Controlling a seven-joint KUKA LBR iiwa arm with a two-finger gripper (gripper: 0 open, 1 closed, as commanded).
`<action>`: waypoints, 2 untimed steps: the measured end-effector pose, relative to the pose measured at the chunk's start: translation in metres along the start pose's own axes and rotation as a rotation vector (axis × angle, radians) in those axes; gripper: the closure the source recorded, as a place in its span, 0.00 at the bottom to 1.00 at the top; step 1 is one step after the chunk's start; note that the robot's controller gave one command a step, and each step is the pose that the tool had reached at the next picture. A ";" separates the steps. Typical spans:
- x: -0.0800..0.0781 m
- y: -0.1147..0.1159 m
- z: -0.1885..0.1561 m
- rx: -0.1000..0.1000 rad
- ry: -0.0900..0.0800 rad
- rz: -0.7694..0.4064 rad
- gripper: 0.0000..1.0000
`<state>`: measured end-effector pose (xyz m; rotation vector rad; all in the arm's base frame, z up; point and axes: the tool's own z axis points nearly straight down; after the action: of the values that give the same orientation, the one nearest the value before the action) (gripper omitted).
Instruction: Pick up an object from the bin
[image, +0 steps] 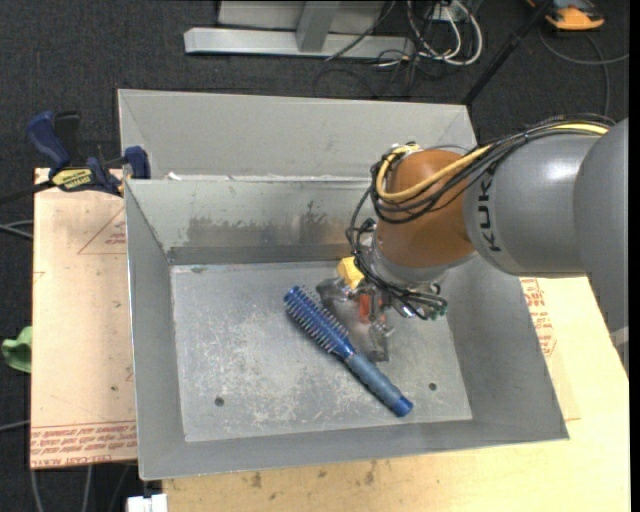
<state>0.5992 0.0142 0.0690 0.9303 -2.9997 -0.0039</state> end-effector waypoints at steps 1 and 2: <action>-0.006 0.038 -0.003 0.000 -0.002 0.006 0.00; 0.065 0.062 -0.086 0.005 -0.004 -0.112 0.00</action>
Offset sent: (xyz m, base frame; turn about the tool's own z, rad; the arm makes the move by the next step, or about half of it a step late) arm -0.0164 0.0315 0.0025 0.0092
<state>0.5110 0.0285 0.1557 1.0991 -2.9477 0.0011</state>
